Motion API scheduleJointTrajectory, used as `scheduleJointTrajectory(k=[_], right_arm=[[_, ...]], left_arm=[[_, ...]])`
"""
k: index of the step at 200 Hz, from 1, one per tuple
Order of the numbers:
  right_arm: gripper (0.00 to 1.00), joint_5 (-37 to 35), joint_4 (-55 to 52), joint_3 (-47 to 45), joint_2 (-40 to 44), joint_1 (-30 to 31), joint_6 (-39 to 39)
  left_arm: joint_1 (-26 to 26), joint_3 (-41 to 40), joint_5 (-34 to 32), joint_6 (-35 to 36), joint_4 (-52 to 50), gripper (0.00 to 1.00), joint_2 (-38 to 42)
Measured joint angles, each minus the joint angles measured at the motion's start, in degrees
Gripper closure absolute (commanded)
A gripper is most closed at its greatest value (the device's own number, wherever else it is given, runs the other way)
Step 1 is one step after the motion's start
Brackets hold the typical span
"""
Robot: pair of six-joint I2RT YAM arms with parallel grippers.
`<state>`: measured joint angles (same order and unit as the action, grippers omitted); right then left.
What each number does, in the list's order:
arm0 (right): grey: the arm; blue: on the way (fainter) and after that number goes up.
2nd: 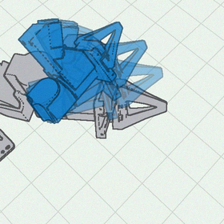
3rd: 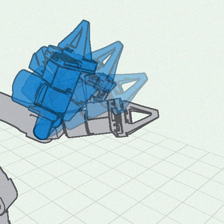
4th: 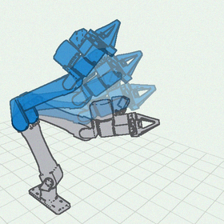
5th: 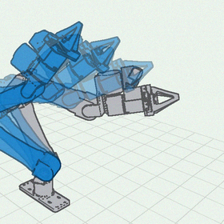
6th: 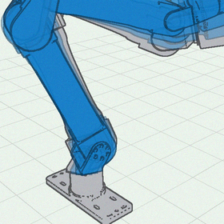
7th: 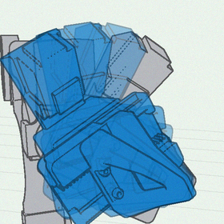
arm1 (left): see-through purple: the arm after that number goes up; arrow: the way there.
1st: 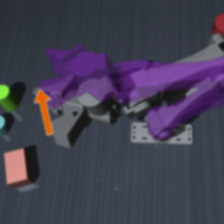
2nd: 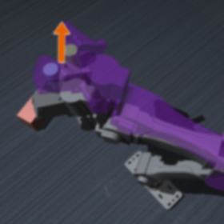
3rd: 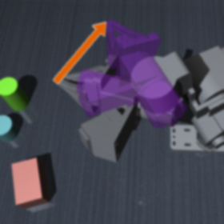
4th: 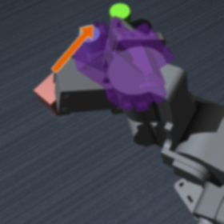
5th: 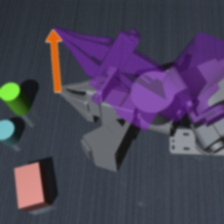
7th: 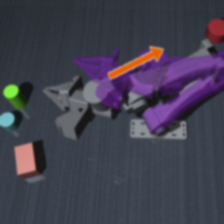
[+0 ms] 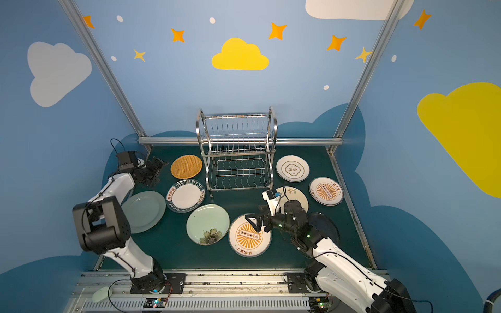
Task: Load plates into a dish rack
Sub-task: Pick up the plate from the top-left of the table.
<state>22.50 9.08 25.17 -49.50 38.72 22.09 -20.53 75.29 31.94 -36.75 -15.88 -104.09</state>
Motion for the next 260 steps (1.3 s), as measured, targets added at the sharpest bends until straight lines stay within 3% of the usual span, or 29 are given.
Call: scheduleJointTrajectory(k=[55,130,203,260], right_arm=[[0.03,-1.66,2.56,-0.02,0.02,2.01,-0.52],[0.03,-2.71,2.73,-0.02,0.0,2.84,-1.55],[0.03,-3.26,2.67,-0.02,0.0,3.13,-1.6],[0.03,-3.58,2.58,-0.02,0.02,3.41,-1.6]], left_arm=[[-2.43,8.92,10.03,6.08,-4.98,0.0,-14.67],[-2.14,19.71,13.77,10.56,-10.75,0.02,-24.35],[-1.25,27.65,17.73,11.23,-14.91,0.18,-30.32],[-0.17,29.51,20.02,7.82,-13.35,0.34,-32.85]])
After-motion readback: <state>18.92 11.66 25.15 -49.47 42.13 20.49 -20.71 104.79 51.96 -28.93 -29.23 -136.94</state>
